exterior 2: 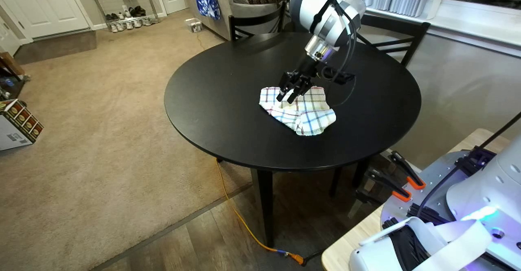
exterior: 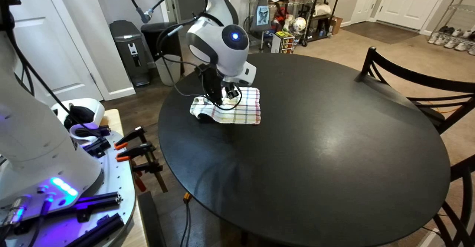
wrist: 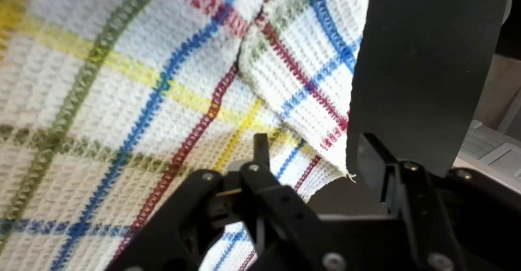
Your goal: Unfold the towel fully
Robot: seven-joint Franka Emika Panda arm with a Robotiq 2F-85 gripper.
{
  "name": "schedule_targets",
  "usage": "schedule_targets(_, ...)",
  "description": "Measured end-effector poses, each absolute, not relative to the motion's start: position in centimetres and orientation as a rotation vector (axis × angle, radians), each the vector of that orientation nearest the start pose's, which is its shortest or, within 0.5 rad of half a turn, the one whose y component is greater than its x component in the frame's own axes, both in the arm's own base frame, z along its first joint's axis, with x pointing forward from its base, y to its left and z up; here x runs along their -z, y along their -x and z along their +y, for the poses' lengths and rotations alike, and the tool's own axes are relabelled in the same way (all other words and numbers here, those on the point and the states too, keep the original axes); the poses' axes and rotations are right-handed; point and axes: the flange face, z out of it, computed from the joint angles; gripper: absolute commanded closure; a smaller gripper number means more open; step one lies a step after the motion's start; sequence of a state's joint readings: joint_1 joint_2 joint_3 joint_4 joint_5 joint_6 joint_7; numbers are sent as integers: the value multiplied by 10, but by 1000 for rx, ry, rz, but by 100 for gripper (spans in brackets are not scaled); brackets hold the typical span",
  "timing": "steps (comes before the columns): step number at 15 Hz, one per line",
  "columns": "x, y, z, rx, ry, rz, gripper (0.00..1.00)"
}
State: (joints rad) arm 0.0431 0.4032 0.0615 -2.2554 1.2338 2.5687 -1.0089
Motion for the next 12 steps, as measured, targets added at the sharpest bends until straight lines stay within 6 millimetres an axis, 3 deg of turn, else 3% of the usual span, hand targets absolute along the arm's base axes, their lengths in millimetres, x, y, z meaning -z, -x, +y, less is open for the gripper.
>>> schedule_targets(1, -173, -523, 39, 258, 2547, -14, 3)
schedule_targets(3, -181, -533, 35, 265, 2563, -19, 0)
schedule_targets(7, -189, -549, 22, 219, 2617, 5, 0)
schedule_targets(12, -182, -562, 6, 25, 2664, 114, 0)
